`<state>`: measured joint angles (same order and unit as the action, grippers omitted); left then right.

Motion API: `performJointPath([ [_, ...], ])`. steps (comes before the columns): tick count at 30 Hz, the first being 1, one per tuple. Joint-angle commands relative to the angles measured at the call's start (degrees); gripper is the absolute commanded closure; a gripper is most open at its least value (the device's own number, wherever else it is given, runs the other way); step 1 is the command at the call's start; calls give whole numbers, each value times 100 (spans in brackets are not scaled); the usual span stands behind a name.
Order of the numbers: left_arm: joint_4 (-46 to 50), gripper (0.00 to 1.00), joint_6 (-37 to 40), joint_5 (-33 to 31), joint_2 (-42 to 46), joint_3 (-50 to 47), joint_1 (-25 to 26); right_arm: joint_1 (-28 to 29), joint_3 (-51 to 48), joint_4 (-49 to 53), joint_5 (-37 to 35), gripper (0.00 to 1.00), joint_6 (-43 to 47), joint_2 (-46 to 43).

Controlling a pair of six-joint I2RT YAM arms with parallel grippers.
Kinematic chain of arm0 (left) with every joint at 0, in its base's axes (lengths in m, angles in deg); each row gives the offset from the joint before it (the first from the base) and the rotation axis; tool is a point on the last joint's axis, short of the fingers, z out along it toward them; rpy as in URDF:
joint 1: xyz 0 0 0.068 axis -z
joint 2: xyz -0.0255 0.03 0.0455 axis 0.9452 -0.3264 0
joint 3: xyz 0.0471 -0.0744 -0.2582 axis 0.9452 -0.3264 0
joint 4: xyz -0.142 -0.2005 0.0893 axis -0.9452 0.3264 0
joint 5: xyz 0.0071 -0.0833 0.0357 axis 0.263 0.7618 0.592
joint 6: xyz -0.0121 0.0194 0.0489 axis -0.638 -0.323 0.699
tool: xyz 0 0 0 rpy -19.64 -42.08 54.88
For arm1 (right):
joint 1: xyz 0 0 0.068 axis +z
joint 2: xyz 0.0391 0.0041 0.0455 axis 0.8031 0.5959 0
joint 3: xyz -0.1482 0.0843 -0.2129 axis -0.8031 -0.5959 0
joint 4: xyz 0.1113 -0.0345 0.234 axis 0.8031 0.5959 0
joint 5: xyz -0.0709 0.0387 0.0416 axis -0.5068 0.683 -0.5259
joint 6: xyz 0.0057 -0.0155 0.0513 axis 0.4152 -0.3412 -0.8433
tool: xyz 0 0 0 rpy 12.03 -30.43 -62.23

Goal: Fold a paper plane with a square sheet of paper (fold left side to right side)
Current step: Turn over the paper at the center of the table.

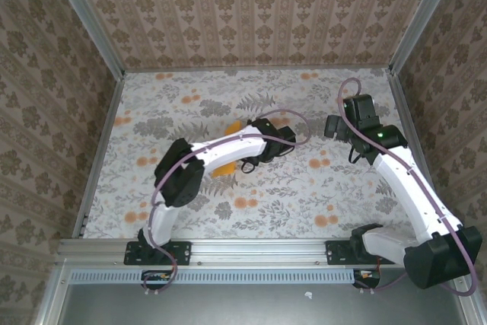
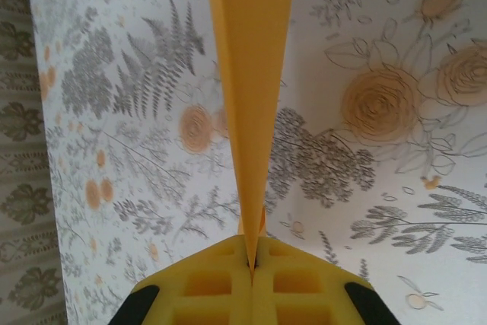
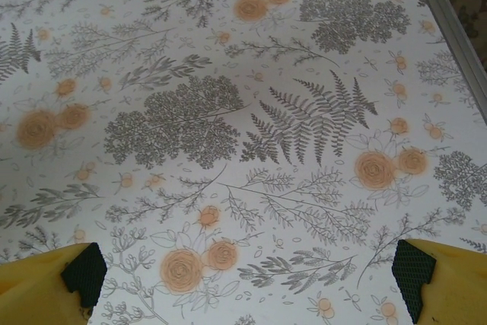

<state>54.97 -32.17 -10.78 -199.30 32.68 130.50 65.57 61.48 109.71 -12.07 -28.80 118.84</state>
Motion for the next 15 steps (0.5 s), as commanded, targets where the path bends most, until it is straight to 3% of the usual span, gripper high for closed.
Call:
performJointPath([
  [1, 319, 100, -285, 511, -274, 339, 31, -27, -96, 138, -233, 0, 40, -129],
  [9, -871, 98, 303, 2130, -480, 305, -105, -41, -90, 140, -143, 0, 50, -57],
  [15, -1480, 67, 698, 3104, -383, 229, -283, -41, -88, 83, 184, 0, 33, 53],
])
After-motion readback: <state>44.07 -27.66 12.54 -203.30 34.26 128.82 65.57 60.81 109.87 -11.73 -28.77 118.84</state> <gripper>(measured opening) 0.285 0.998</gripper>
